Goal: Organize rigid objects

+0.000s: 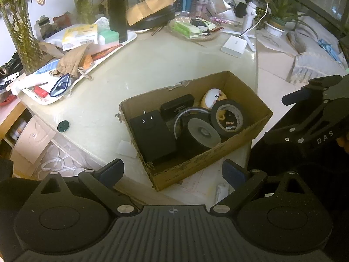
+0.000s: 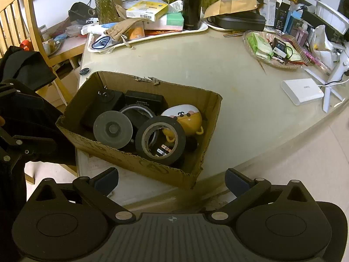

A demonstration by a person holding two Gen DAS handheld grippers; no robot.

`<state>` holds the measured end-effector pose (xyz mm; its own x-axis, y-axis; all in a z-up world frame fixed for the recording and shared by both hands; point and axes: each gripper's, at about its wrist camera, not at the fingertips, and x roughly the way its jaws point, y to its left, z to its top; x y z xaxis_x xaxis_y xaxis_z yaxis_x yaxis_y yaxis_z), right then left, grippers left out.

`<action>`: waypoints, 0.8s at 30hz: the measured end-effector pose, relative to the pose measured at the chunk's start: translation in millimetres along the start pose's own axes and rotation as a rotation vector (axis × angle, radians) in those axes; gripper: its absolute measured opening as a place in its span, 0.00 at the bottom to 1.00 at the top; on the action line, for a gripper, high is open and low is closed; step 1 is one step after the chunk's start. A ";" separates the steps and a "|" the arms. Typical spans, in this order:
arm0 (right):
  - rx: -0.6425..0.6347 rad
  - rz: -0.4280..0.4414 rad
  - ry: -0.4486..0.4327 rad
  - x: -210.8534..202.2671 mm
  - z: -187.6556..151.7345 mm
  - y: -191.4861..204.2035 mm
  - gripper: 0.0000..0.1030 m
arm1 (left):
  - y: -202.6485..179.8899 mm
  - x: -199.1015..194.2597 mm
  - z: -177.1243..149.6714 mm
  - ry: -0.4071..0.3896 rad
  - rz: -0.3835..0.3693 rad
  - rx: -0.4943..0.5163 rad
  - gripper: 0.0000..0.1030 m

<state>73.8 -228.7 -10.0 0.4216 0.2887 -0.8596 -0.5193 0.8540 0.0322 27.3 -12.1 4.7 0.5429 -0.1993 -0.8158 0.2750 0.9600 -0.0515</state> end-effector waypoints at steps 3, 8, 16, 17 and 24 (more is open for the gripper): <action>-0.001 0.000 0.001 -0.1 0.2 0.0 1.00 | -0.5 0.5 -0.1 0.002 0.002 0.004 0.96; 0.000 -0.003 0.002 1.4 -1.1 -0.1 1.00 | -0.9 0.9 -0.2 0.004 0.003 0.006 0.96; 0.001 -0.001 0.006 2.3 -0.9 -1.1 1.00 | -2.8 1.4 0.9 0.008 0.010 0.014 0.96; 0.002 -0.002 0.006 2.3 -1.0 -1.0 1.00 | -2.8 1.6 1.1 0.009 0.012 0.014 0.96; 0.005 0.001 0.006 2.0 -0.7 -1.9 1.00 | -1.9 2.5 1.2 0.017 0.018 0.014 0.96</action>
<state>75.0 -230.1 -12.1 0.4169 0.2874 -0.8623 -0.5161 0.8558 0.0357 29.1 -14.7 3.4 0.5342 -0.1783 -0.8264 0.2767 0.9605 -0.0284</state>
